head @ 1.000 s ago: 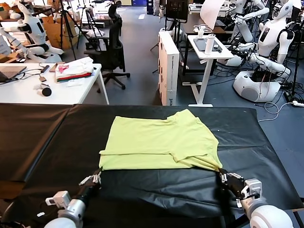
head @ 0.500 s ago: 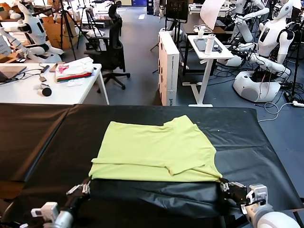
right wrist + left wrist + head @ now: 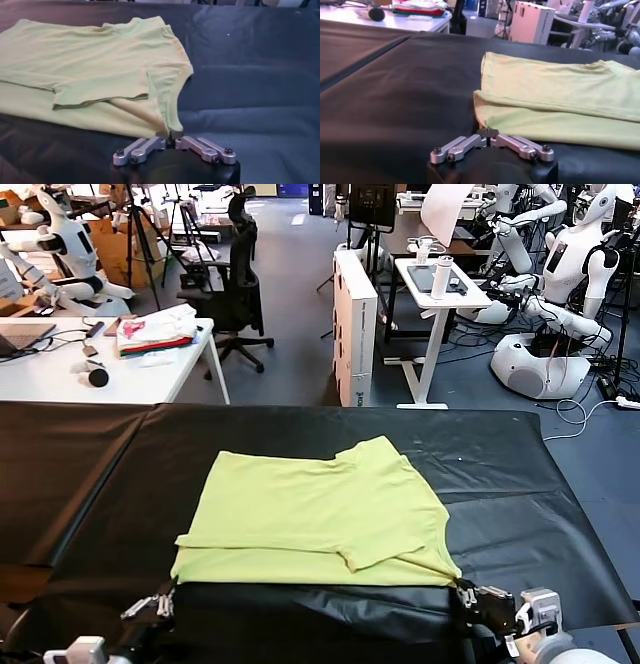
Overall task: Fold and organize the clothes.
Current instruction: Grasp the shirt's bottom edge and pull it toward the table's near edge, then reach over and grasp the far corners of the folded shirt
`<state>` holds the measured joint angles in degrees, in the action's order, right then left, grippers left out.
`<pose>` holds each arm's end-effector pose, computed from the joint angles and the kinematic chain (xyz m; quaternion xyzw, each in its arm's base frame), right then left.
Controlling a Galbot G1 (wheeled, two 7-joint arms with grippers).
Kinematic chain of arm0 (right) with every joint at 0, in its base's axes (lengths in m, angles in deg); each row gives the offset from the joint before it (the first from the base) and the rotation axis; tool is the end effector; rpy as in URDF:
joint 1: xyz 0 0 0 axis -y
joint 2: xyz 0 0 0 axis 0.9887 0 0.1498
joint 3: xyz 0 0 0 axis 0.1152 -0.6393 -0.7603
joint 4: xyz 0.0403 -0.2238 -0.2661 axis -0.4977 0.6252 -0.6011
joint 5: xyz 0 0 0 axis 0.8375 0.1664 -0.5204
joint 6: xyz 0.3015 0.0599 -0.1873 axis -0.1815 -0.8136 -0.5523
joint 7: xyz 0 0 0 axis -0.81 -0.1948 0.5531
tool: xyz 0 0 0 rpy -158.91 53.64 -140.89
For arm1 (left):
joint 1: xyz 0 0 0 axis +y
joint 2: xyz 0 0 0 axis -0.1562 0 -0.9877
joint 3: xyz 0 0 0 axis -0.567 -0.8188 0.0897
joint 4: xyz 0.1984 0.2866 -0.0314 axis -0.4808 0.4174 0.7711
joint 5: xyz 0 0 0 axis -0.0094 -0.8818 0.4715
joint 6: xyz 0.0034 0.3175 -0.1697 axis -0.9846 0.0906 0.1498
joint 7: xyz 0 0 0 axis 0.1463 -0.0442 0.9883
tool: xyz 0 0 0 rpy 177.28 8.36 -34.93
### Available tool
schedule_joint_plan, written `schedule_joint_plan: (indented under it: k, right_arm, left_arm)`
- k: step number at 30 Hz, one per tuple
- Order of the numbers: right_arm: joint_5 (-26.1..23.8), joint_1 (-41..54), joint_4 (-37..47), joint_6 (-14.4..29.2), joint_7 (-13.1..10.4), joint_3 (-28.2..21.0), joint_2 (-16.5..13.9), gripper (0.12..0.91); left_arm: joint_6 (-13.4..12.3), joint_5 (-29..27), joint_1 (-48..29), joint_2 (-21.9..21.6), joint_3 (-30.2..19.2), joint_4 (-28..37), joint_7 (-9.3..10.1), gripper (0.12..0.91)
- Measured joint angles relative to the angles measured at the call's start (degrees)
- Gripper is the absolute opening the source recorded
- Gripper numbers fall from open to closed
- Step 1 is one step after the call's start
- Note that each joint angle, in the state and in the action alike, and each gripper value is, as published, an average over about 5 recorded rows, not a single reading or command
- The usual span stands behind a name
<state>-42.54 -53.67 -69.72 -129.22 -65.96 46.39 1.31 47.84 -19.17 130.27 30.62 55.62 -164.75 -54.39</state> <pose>0.1424 -0.0898 -0.1983 0.1156 -0.9215 0.0312 0.3696 0.1087 0.1160 -0.2863 0.0115 -0.9640 0.0299 0.2639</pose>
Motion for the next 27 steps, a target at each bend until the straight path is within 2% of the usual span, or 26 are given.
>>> schedule_joint_plan:
  k: [1,4,7,11,15,18,21,24,27]
  right_arm:
    - [0.6,0.2,-0.5,0.0,-0.1,0.2,-0.1,0.866]
    - [3.4,1.8,-1.4,0.0,-1.2,0.6,-0.7,0.903]
    - [5.6,5.2,-1.3,0.0,-2.1,0.3,-1.6,0.907]
    - [6.4,11.4,0.4,0.0,-2.1,-1.0,-2.7,0.907]
    - [6.7,17.8,3.6,0.1,-0.8,-2.5,-3.8,0.907]
    - [7.2,21.3,6.1,0.6,0.0,-3.2,-4.3,0.907]
    - [7.8,23.3,8.3,1.2,0.1,-3.8,-4.5,0.907]
    - [9.1,25.2,10.2,1.5,-0.2,-4.5,-4.4,0.907]
    - [10.7,27.8,12.6,1.2,-0.5,-5.6,-4.0,0.907]
  left_arm:
    - [1.0,0.0,0.1,-0.2,0.4,-0.1,0.18,0.641]
    - [3.9,0.0,0.4,-0.9,1.8,-0.4,0.52,0.808]
    - [6.9,0.2,0.3,-1.1,3.2,-0.6,0.91,0.891]
    - [11.6,3.7,-1.6,-1.1,5.7,-1.4,4.08,0.906]
    - [15.8,9.2,-6.0,-1.3,7.1,-2.6,7.58,0.907]
    - [18.5,11.5,-9.7,-1.7,7.1,-3.0,9.13,0.907]
    - [19.8,11.1,-12.1,-1.8,6.6,-3.2,8.87,0.907]
    - [20.1,10.1,-12.6,-1.5,6.1,-3.8,7.86,0.907]
    - [20.6,9.6,-12.1,-1.4,5.4,-5.0,7.64,0.907]
